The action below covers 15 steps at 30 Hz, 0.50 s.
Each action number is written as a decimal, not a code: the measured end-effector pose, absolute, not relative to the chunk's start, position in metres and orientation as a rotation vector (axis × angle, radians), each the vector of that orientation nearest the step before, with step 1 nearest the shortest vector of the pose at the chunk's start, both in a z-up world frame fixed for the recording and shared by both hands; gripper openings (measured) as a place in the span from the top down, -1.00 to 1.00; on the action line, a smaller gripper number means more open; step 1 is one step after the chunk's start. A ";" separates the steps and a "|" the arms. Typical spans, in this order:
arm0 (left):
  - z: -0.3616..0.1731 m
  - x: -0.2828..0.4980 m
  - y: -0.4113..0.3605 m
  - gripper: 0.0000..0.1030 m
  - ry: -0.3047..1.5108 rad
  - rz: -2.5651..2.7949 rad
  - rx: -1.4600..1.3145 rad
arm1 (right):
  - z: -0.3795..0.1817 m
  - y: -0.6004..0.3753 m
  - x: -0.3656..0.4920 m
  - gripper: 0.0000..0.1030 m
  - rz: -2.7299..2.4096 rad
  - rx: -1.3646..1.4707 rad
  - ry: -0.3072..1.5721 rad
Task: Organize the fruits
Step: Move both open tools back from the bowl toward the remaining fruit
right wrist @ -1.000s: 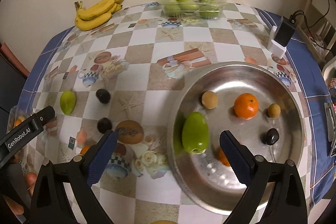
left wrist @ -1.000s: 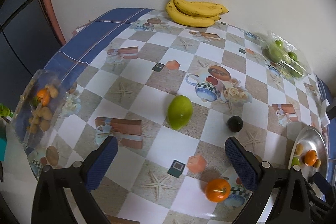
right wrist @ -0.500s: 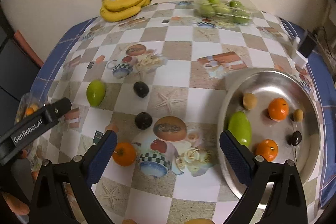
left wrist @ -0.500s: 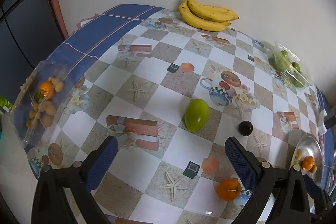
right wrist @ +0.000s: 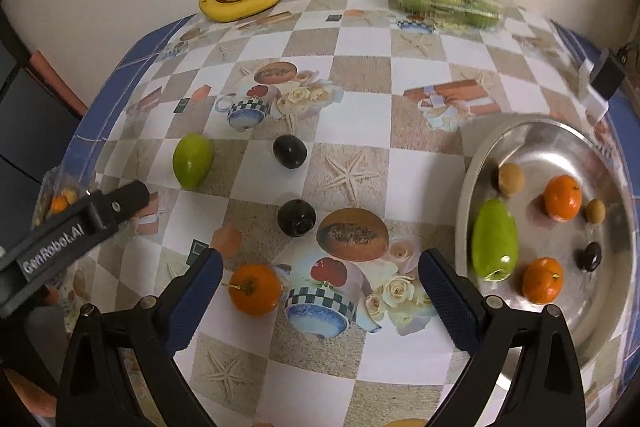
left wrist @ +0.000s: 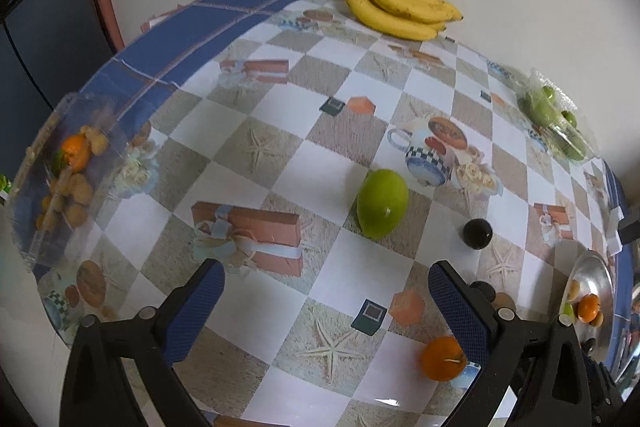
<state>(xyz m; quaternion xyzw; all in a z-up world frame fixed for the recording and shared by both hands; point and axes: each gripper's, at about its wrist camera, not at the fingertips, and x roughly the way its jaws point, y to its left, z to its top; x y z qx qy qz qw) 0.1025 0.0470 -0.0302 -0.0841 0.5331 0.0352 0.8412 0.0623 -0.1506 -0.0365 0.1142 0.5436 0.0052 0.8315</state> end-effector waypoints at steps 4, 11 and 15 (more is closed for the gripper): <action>-0.039 0.105 0.043 -1.00 1.164 0.055 -0.193 | -0.040 -0.153 0.064 -0.91 -0.007 0.251 1.158; -0.051 0.106 0.044 -0.98 1.225 0.031 -0.255 | -0.047 -0.149 0.070 -0.71 0.003 0.265 1.168; -0.054 0.106 0.048 -0.97 1.235 0.022 -0.300 | -0.052 -0.140 0.071 -0.46 0.022 0.243 1.190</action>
